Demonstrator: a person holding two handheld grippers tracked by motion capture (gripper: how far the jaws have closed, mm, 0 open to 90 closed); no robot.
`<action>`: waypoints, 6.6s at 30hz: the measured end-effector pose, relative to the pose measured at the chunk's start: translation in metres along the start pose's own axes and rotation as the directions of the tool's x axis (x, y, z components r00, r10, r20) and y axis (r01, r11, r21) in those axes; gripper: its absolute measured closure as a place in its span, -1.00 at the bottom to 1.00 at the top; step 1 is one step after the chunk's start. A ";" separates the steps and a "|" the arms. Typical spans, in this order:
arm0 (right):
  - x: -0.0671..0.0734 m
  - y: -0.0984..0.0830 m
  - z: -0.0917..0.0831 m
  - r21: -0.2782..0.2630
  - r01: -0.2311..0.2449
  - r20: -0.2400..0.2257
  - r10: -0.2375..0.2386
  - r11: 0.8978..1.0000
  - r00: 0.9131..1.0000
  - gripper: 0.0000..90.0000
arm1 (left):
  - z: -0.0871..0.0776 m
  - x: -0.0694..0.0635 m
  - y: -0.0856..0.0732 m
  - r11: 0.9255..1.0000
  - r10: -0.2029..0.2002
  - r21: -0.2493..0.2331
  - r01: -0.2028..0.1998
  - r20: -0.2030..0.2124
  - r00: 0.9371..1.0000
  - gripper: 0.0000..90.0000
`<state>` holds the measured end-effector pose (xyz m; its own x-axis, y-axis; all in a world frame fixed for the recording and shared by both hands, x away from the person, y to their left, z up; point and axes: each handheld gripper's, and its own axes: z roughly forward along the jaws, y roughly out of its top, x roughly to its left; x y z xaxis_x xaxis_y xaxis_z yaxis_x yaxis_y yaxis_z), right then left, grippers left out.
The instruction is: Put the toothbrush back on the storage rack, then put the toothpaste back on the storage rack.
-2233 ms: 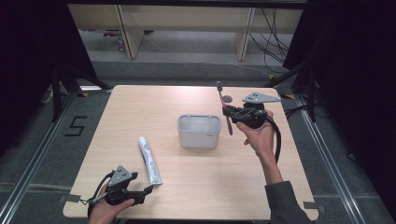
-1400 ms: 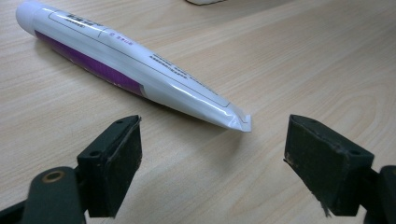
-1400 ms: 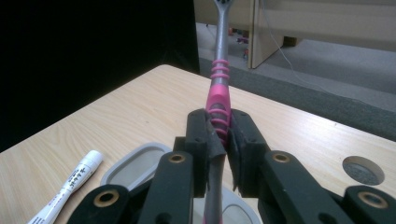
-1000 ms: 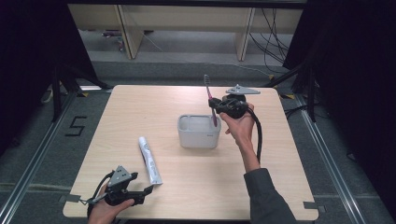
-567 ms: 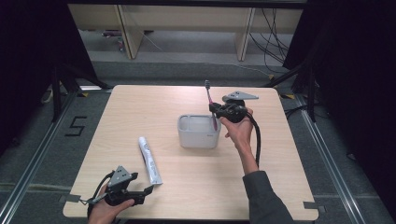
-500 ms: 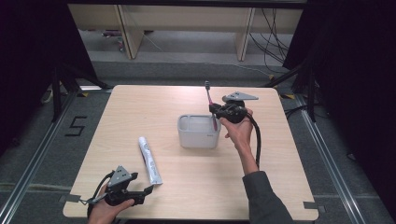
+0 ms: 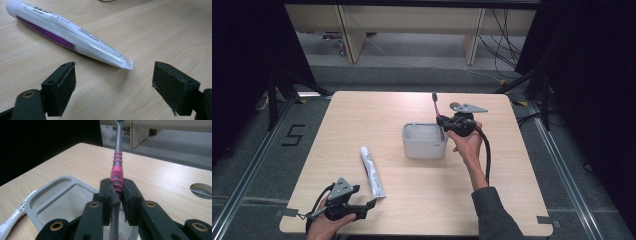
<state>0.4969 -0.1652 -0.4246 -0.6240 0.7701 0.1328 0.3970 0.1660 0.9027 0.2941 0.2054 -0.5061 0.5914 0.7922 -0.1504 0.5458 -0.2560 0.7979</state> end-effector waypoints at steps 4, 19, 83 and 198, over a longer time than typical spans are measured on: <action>0.000 -0.003 0.001 0.008 -0.015 -0.019 0.015 1.000 1.000 0.76 | 0.000 0.000 0.000 1.000 -0.002 -0.001 0.002 0.001 1.000 -0.59; -0.002 -0.008 0.001 0.026 -0.020 0.002 0.020 0.999 1.000 0.73 | 0.001 -0.001 0.000 1.000 -0.003 0.003 0.003 0.007 1.000 -0.59; 0.033 -0.059 -0.095 0.111 0.090 -0.012 -0.089 0.990 0.996 -0.07 | 0.001 0.000 0.000 1.000 0.004 0.008 -0.004 0.004 1.000 -0.59; 0.052 -0.164 -0.169 0.316 -0.014 -0.028 0.024 0.949 0.999 -0.41 | 0.017 0.048 0.043 0.970 0.203 -0.110 -0.219 -0.141 0.969 0.99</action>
<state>0.2856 -0.2562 -0.4961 -0.6329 0.7561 0.1663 0.5982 0.3412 0.7251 0.3560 0.2231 -0.4890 0.5999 0.7940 0.0986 0.3346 -0.3609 0.8705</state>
